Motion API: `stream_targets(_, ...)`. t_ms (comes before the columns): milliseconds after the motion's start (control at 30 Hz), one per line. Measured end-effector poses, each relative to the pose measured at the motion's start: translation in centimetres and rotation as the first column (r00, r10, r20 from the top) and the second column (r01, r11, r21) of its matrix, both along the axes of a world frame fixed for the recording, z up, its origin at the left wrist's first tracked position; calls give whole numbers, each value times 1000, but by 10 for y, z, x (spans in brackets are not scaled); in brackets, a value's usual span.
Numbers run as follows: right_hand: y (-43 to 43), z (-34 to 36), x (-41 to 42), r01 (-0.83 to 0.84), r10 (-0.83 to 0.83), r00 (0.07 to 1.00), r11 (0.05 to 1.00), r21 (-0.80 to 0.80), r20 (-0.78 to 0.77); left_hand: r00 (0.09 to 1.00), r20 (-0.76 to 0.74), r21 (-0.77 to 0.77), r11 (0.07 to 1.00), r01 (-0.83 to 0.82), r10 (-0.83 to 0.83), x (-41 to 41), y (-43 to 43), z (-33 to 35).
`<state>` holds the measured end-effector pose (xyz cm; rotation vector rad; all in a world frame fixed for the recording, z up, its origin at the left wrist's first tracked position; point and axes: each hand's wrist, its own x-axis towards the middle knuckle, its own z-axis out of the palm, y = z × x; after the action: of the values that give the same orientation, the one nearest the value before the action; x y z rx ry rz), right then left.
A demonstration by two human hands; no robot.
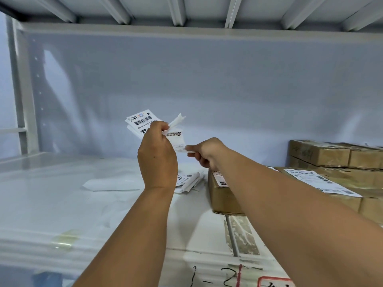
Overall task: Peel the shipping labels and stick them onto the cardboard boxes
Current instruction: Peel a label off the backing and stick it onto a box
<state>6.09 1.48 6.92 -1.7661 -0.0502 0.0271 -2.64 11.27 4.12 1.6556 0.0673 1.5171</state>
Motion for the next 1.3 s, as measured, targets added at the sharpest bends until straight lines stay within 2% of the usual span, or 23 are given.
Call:
stream_targets(167,-12,8,-7,-12,37,995,966,257,-90,1000,4,-24,1000,-11,11,2,1,0)
stream_targets(333,-23,18,-13,4,82,984,879,477,-159,999,5,-62,998,-32,32,5,5,-1)
stream_targets(500,-32,21,-15,80,53,975,822,564,-216,998,58,-130,991,-26,34,1,7,1)
stream_targets(633,-39,24,-19,197,-81,973,779,595,-216,995,101,-184,983,26,-8,0,6,0)
stream_targets(767,-48,31,-21,283,-222,959,764,580,-176,992,126,-415,907,67,-16,-1,13,5)
stream_targets(833,-53,34,-23,266,-208,964,778,569,-167,991,130,-444,893,76,-20,-2,15,7)
stream_targets(967,-59,37,-29,208,-197,977,785,584,-84,998,56,-217,976,30,-19,1,8,3)
stream_targets(1033,-62,39,-35,189,-198,979,782,593,-51,998,-18,-73,995,61,-63,2,3,1)
stream_targets(1133,-66,41,-42,167,-212,977,779,604,3,983,-162,105,989,104,-86,4,-4,-4)
stream_targets(1300,-71,39,-48,134,-220,973,800,585,77,979,-203,285,955,84,-26,3,-9,-9)
